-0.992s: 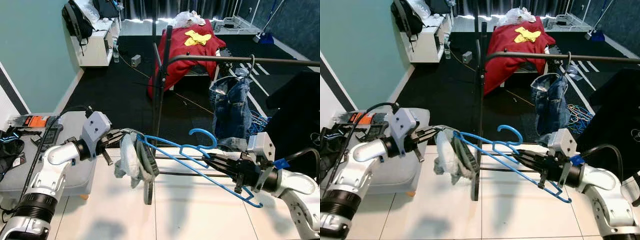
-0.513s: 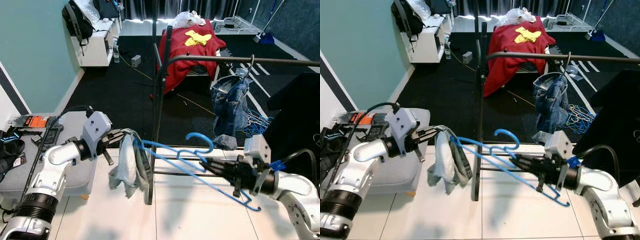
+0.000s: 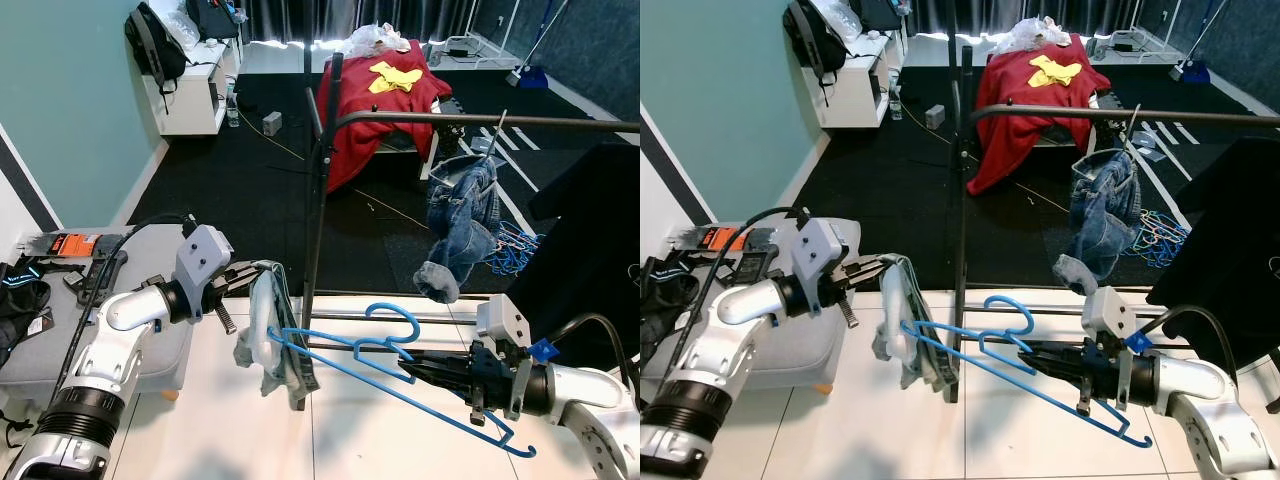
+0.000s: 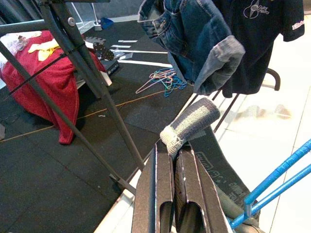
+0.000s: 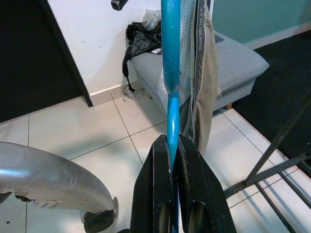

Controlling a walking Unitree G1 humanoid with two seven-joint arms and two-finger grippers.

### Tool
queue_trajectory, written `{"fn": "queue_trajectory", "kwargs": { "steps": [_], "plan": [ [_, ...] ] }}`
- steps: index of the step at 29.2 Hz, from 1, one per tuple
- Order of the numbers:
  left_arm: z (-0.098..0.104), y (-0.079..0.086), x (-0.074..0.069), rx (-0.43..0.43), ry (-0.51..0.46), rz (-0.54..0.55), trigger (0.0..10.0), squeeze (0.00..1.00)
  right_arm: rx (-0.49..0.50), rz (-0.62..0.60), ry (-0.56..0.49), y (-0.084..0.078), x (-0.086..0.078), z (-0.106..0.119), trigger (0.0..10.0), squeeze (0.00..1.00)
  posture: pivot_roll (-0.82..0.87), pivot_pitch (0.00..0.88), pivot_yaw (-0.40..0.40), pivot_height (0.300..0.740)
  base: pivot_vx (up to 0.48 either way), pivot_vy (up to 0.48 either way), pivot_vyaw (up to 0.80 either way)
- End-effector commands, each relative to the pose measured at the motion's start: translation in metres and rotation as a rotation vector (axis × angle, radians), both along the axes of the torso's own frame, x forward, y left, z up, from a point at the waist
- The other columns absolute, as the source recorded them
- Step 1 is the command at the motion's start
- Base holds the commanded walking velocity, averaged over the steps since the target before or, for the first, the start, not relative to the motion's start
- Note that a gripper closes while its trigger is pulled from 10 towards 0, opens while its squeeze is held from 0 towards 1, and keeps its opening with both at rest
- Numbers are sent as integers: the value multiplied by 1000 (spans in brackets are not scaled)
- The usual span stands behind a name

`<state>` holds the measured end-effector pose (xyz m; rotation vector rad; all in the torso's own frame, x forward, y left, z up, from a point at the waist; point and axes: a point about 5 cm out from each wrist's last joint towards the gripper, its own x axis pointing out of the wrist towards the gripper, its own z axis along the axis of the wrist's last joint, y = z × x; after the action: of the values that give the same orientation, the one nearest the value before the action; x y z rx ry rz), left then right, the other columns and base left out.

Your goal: Hang hanger

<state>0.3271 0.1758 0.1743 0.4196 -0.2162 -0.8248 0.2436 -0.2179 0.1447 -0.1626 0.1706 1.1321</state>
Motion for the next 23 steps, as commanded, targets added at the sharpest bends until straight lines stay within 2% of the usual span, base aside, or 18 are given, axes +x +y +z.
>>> {"fn": "queue_trajectory", "kwargs": {
  "steps": [1,6,9,10,12,14,17,23],
  "plan": [
    [1,-2,0,3,-3,-14,10000,0,-23,4,7,0,-2,-3,10000,0,-65,65,31,740,0,0,0],
    [0,2,3,37,-7,24,10000,0,17,2,-2,6,-2,0,10000,0,-60,64,29,740,0,0,0],
    [-4,9,8,102,-7,102,10000,0,113,-12,-41,10,0,17,10000,0,-60,63,31,740,0,0,0],
    [-4,9,8,102,-7,102,10000,0,113,-12,-41,10,0,17,10000,0,-60,63,31,740,0,0,0],
    [-4,14,11,105,-6,154,10000,0,178,-52,-86,6,5,31,10000,0,-64,61,32,740,0,0,0],
    [-4,16,12,109,-3,170,10000,0,180,-71,-99,2,7,34,10000,0,-66,61,33,740,0,0,0],
    [-4,24,12,122,12,190,10000,0,78,-115,-92,-13,7,26,10000,0,-70,61,34,740,0,0,0],
    [-2,26,12,109,13,187,10000,0,52,-116,-71,-17,3,21,10000,0,-69,61,35,740,0,0,0]
  ]
}}
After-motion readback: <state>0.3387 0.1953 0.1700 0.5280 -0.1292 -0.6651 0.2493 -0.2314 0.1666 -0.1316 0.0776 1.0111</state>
